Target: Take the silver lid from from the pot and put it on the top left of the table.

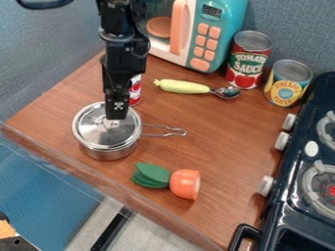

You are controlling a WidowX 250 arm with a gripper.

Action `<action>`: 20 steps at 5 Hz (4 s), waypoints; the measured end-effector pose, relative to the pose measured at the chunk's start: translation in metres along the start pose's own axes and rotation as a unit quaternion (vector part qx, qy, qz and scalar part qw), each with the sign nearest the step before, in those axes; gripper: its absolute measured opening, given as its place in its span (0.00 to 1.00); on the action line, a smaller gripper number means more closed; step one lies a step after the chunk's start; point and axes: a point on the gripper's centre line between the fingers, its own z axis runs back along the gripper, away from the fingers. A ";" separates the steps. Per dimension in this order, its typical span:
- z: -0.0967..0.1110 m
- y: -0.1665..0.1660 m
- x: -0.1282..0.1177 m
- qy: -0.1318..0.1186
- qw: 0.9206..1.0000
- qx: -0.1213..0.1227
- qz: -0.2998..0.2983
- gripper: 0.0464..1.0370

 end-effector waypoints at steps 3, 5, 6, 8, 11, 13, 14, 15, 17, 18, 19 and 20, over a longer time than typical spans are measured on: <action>-0.033 -0.001 -0.004 0.015 0.999 0.017 -0.041 0.91; -0.032 -0.003 -0.005 0.001 0.999 0.029 -0.045 0.34; -0.032 -0.004 -0.006 -0.002 0.998 0.034 -0.046 0.12; -0.018 -0.015 -0.011 -0.020 0.998 0.037 -0.046 0.01; 0.032 0.035 -0.009 -0.057 0.996 0.041 0.057 0.01; 0.029 0.114 0.018 0.005 0.983 0.029 0.179 0.01; 0.015 0.136 0.025 0.032 0.978 0.030 0.202 0.01; -0.008 0.152 0.032 0.064 0.973 0.022 0.222 0.01; -0.032 0.168 0.039 0.081 0.966 0.028 0.245 0.01; -0.036 0.169 0.036 0.079 0.965 0.029 0.250 0.01; -0.054 0.163 0.023 0.083 0.964 0.013 0.253 0.01; -0.066 0.161 0.013 0.071 0.966 0.009 0.249 0.01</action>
